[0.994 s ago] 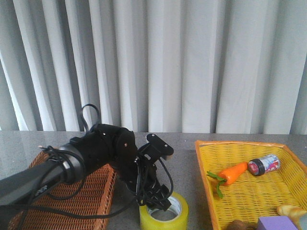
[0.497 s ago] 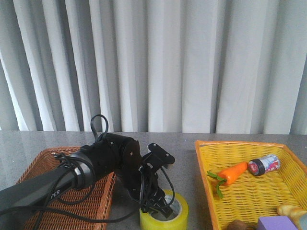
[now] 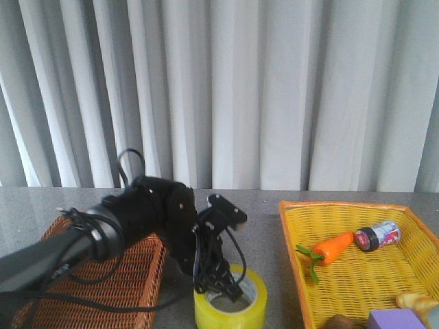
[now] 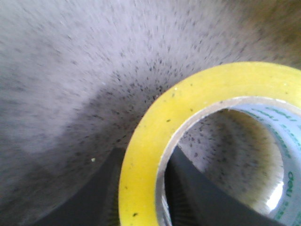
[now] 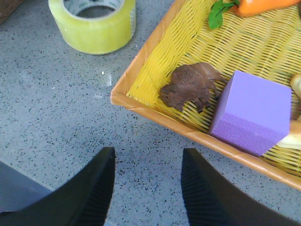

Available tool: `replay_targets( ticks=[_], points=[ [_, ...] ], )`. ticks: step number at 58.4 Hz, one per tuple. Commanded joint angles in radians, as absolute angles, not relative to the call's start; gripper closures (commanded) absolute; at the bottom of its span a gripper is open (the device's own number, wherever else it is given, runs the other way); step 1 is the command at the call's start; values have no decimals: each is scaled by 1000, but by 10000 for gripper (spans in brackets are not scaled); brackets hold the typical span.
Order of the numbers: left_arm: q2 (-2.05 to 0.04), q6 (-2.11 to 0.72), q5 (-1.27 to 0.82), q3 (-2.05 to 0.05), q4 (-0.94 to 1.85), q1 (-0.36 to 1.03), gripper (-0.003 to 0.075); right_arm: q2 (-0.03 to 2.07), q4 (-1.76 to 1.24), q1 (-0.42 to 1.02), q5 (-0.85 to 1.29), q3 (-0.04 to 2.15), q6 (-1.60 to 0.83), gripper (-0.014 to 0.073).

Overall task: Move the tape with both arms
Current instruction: 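Reach the left gripper to the tape roll and grip its rim, then lift the tape roll with the left gripper over the brown basket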

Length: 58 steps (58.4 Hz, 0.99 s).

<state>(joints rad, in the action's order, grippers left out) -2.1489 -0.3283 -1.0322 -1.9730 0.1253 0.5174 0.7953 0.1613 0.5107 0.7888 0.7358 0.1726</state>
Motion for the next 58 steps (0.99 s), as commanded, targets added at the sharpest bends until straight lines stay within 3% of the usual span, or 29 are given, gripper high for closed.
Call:
replay_targets(
  ticks=[1,22,37,46,58],
  points=[
    [-2001,-323,-995,-2006,145,520,649,790,174,505,738,760,173,267],
    [-1772,-281,-1093,-2006,-21,496,647,790,174,505,738,760,173,267],
    [-1740,-130,-1210,-1995,-29,301,647,790,174,505,739,760,173,267],
    [-1740,-113,-1144,-1910,-28,189,647,790,174,505,739,760,173,267],
    [-1742,-107,-951,-1737,-22,139,647,790,174,505,739,760,173,267]
  ],
)
